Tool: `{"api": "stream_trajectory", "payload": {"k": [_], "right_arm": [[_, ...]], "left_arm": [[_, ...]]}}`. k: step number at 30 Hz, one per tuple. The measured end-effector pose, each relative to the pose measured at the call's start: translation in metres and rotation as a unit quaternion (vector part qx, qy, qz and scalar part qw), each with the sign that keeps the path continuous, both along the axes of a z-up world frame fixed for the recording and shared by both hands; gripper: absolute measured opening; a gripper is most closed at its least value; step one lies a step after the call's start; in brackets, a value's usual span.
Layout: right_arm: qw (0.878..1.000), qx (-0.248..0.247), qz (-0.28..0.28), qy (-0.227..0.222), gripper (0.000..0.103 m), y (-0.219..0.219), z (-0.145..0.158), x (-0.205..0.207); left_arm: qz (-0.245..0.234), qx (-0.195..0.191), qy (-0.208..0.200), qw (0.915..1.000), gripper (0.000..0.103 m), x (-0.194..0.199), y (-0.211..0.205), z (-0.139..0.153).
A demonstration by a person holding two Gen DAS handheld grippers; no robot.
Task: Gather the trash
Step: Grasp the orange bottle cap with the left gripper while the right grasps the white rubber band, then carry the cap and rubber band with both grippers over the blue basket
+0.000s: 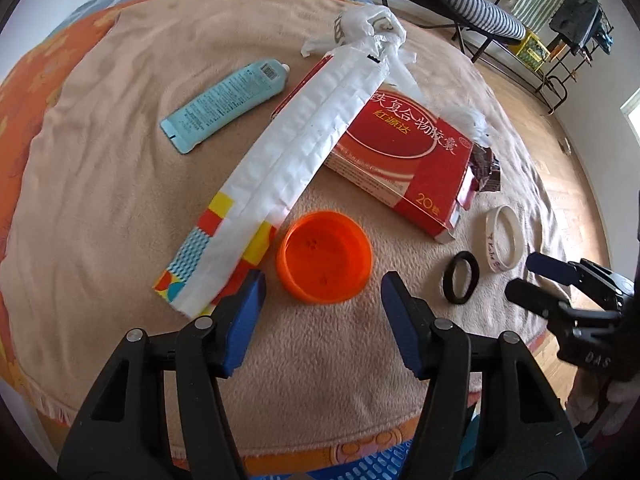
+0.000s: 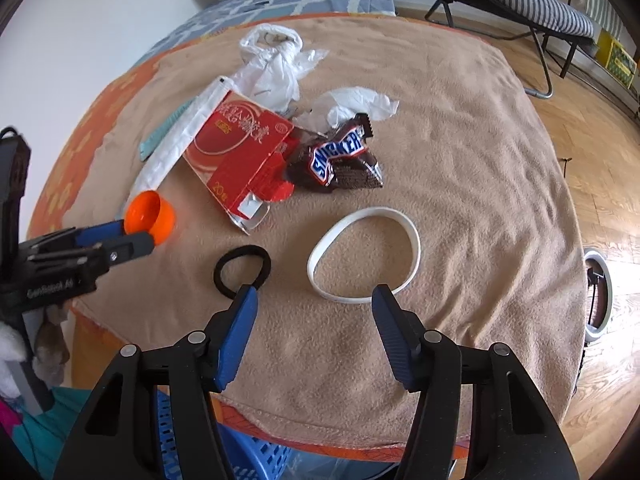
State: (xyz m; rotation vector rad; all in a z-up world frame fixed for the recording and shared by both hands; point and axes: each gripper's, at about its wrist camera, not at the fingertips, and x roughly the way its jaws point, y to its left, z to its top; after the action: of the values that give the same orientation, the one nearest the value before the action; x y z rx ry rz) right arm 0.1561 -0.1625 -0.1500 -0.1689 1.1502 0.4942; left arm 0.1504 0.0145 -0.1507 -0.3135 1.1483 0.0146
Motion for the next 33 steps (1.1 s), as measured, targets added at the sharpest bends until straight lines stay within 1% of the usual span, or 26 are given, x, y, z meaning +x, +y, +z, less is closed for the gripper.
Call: {"api": "stream_trajectory", "payload": {"k": [2, 3, 4, 5, 7, 8, 12, 14, 16, 17, 19, 20, 21, 22, 23, 24, 25, 27, 33], "right_arm": [[1.0, -0.006, 0.003, -0.001, 0.058, 0.001, -0.002, 0.001], [1.0, -0.011, 0.003, -0.002, 0.058, 0.001, -0.003, 0.001], [1.0, -0.015, 0.004, -0.003, 0.058, 0.001, -0.004, 0.002], [1.0, -0.018, 0.003, -0.004, 0.058, 0.001, -0.005, 0.002], [1.0, -0.029, 0.001, -0.007, 0.057, 0.001, -0.008, 0.004], [1.0, -0.03, 0.002, -0.007, 0.055, 0.001, -0.01, 0.006], [1.0, -0.028, 0.006, -0.008, 0.054, 0.001, -0.01, 0.01], [0.999, -0.03, 0.009, -0.008, 0.052, 0.002, -0.012, 0.012], [0.999, -0.04, 0.014, -0.013, 0.049, 0.005, -0.013, 0.013], [0.999, -0.044, 0.016, -0.016, 0.046, 0.006, -0.014, 0.013], [0.998, -0.054, 0.02, -0.021, 0.038, 0.008, -0.016, 0.013], [0.998, -0.059, 0.022, -0.022, 0.031, 0.009, -0.017, 0.013], [0.998, -0.058, 0.025, -0.021, 0.028, 0.009, -0.019, 0.014], [0.998, -0.052, 0.023, -0.02, 0.025, 0.008, -0.018, 0.014], [0.999, -0.046, 0.02, -0.018, 0.017, 0.006, -0.017, 0.016], [0.999, -0.043, 0.017, -0.016, 0.013, 0.004, -0.017, 0.016], [0.999, -0.034, 0.012, -0.014, 0.013, 0.002, -0.015, 0.017], [1.0, -0.019, 0.006, -0.01, 0.004, -0.003, -0.012, 0.019], [1.0, -0.008, -0.004, -0.01, 0.003, -0.006, -0.01, 0.02]], "left_arm": [[-0.002, 0.004, 0.0, 1.0, 0.062, 0.005, -0.003, -0.002], [-0.002, 0.008, -0.001, 1.0, 0.06, 0.007, -0.004, -0.003], [-0.002, 0.012, -0.001, 0.9999, 0.057, 0.009, -0.005, -0.003], [-0.001, 0.019, 0.0, 0.9998, 0.051, 0.011, -0.006, -0.003], [-0.002, 0.024, -0.002, 0.9997, 0.051, 0.013, -0.006, -0.004], [-0.001, 0.024, -0.003, 0.9997, 0.051, 0.014, -0.005, -0.004], [-0.006, 0.031, -0.007, 0.9995, 0.051, 0.012, -0.008, -0.003], [-0.006, 0.031, -0.008, 0.9995, 0.051, 0.009, -0.009, -0.003], [-0.006, 0.028, -0.009, 0.9996, 0.051, 0.007, -0.008, -0.002], [-0.006, 0.027, -0.009, 0.9996, 0.051, 0.007, -0.008, -0.001], [-0.006, 0.028, -0.012, 0.9995, 0.051, 0.005, -0.008, 0.0], [-0.006, 0.028, -0.013, 0.9995, 0.051, 0.004, -0.007, 0.001], [-0.006, 0.028, -0.015, 0.9995, 0.051, 0.003, -0.007, 0.003], [-0.006, 0.028, -0.016, 0.9995, 0.051, 0.003, -0.007, 0.004], [-0.005, 0.027, -0.018, 0.9995, 0.051, 0.002, -0.006, 0.005], [-0.005, 0.026, -0.02, 0.9995, 0.051, 0.002, -0.006, 0.007], [-0.005, 0.025, -0.021, 0.9994, 0.051, 0.001, -0.005, 0.007], [-0.005, 0.025, -0.023, 0.9994, 0.051, 0.0, -0.005, 0.009], [-0.008, 0.027, -0.03, 0.9991, 0.051, -0.002, -0.006, 0.013]]}}
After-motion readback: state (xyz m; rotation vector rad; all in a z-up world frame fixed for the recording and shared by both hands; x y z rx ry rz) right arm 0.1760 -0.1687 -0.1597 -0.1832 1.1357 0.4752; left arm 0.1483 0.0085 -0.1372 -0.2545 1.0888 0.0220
